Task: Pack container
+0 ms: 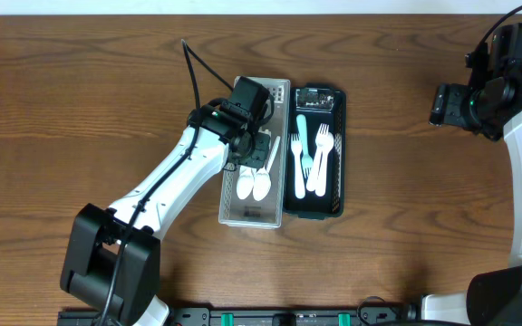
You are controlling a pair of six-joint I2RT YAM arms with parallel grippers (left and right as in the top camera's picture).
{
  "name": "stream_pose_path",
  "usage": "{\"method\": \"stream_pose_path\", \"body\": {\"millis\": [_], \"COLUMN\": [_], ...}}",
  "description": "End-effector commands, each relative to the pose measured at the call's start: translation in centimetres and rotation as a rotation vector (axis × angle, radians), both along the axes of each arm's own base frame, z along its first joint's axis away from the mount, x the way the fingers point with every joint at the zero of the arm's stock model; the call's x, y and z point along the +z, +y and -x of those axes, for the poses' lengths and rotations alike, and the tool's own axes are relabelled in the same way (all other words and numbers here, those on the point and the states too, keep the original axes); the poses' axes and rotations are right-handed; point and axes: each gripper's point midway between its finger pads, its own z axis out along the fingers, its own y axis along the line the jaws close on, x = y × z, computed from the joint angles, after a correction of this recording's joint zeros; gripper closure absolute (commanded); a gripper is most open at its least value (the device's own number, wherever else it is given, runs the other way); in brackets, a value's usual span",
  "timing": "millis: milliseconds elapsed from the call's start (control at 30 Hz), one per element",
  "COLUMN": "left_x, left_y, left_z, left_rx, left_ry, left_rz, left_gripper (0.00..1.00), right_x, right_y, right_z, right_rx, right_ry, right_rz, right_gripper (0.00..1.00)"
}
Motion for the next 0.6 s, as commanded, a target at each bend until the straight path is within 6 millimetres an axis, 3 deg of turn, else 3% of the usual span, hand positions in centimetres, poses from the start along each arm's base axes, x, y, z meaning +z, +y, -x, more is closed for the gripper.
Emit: {"method": "stream_pose_path", "body": {"millis": [0, 167, 300, 333, 400, 567], "left_x": [0.2, 2.7, 6.9, 8.0, 10.4, 13.0], "left_y": [0.1, 0.0, 2.4, 3.2, 5.1, 10.8], "left_z": [-0.3, -0.9, -3.4, -4.1, -5.8, -9.5], "left_rx": [-0.025, -0.063, 0.007, 0.024, 0.073, 0.228], "left_ry": [-0.026, -0.095, -0.292, -0.341, -0.443, -0.565], "left_rz": [-0.019, -0.006, -0.089, -0.103, -0.116, -0.110], "left_gripper": [0.66, 0.65, 0.56, 0.43, 0.02, 0.02], "right_x": [-0.4, 0.0, 1.1, 1.5, 2.1, 2.1], "right_y": [0.2, 0.5, 2.1, 2.8, 4.2, 7.2], "right_z": [0.0, -0.9, -3.3, -4.0, -5.3, -8.9], "right_rx": [0.021, 0.032, 0.081, 0.099, 0.130, 0.190], "right_ry": [0.009, -0.025, -0.129, -0.158, -0.210, -0.307], "right_rz": [-0.001, 0.004, 0.017, 0.022, 0.037, 0.073], "right_gripper": [0.18, 0.17, 0.06, 0.04, 0.01, 0.01]}}
